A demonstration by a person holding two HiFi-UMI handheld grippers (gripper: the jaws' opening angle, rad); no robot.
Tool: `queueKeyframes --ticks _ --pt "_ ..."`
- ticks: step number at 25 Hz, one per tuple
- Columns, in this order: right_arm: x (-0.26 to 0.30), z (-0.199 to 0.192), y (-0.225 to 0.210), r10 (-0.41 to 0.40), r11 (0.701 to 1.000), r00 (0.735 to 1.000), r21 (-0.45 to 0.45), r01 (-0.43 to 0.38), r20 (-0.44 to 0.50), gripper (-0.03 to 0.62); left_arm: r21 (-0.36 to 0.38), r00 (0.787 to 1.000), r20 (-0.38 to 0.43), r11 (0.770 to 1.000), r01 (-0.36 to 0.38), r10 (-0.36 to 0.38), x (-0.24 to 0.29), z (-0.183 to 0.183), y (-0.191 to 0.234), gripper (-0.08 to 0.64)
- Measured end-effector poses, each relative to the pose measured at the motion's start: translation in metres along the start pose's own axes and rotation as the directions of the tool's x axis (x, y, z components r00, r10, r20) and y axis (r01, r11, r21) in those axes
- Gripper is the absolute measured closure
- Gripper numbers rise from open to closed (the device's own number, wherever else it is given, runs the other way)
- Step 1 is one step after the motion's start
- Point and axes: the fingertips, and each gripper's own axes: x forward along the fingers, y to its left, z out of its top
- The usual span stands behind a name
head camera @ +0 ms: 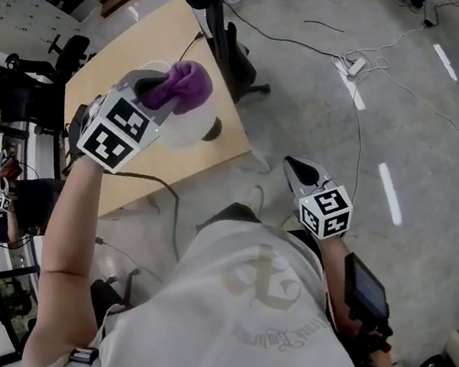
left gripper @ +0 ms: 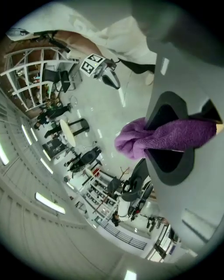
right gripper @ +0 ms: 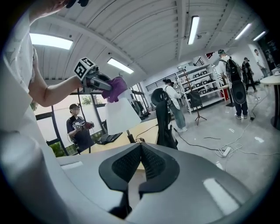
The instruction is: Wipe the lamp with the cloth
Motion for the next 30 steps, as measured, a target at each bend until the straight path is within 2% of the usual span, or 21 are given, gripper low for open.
queueKeyframes --ticks 2,4,6,8,10,14,16,17,21,23,26,29,30 --pt "0.003 0.002 0.001 -0.003 1.000 1.000 -0.021 0.002 -0.005 0.578 0.084 0.994 -0.057 0.991 0.100 -0.095 0.009 -0.002 0.005 0.449" --pt "0.004 0.004 -0.001 -0.018 1.000 1.000 -0.017 0.018 -0.008 0.579 0.155 0.979 -0.114 0.970 0.188 -0.171 0.017 -0.004 0.013 0.449" --pt "0.004 0.004 -0.007 -0.044 0.999 0.999 0.000 0.044 -0.008 0.579 0.212 0.960 -0.168 0.943 0.255 -0.222 0.029 -0.006 0.023 0.449" --pt "0.007 0.002 -0.012 -0.072 0.997 0.997 0.013 0.072 -0.006 0.578 0.264 0.932 -0.231 0.903 0.338 -0.281 0.044 -0.011 0.026 0.449" --pt "0.012 0.000 -0.014 -0.098 0.995 0.995 0.021 0.098 -0.002 0.578 0.307 0.885 -0.301 0.843 0.443 -0.355 0.057 -0.020 0.021 0.449" --pt "0.019 0.006 -0.015 -0.145 0.989 0.989 0.036 0.145 0.005 0.578 0.334 0.772 -0.403 0.706 0.625 -0.492 0.074 -0.025 0.010 0.449" --pt "0.020 0.009 -0.019 -0.171 0.984 0.985 0.044 0.170 0.007 0.578 0.340 0.713 -0.460 0.637 0.692 -0.529 0.084 -0.025 0.005 0.448" --pt "0.019 0.010 -0.021 -0.185 0.982 0.983 0.049 0.184 0.009 0.578 0.348 0.692 -0.486 0.608 0.714 -0.534 0.090 -0.024 0.002 0.448" --pt "0.020 0.007 -0.023 -0.243 0.968 0.970 0.076 0.241 0.015 0.578 0.409 0.653 -0.559 0.514 0.753 -0.511 0.119 -0.029 -0.014 0.448" --pt "0.018 0.002 -0.021 -0.272 0.959 0.962 0.091 0.269 0.013 0.578 0.417 0.626 -0.585 0.471 0.777 -0.515 0.129 -0.038 -0.026 0.448" --pt "0.010 -0.004 -0.022 -0.322 0.941 0.947 0.107 0.320 0.001 0.578 0.409 0.596 -0.589 0.434 0.803 -0.547 0.146 -0.043 -0.043 0.446" --pt "0.009 -0.009 -0.024 -0.360 0.928 0.933 0.101 0.359 -0.013 0.578 0.387 0.574 -0.592 0.424 0.819 -0.566 0.163 -0.044 -0.052 0.448" --pt "0.011 -0.010 -0.023 -0.365 0.926 0.931 0.100 0.365 -0.014 0.578 0.386 0.574 -0.593 0.427 0.818 -0.564 0.167 -0.044 -0.052 0.446"
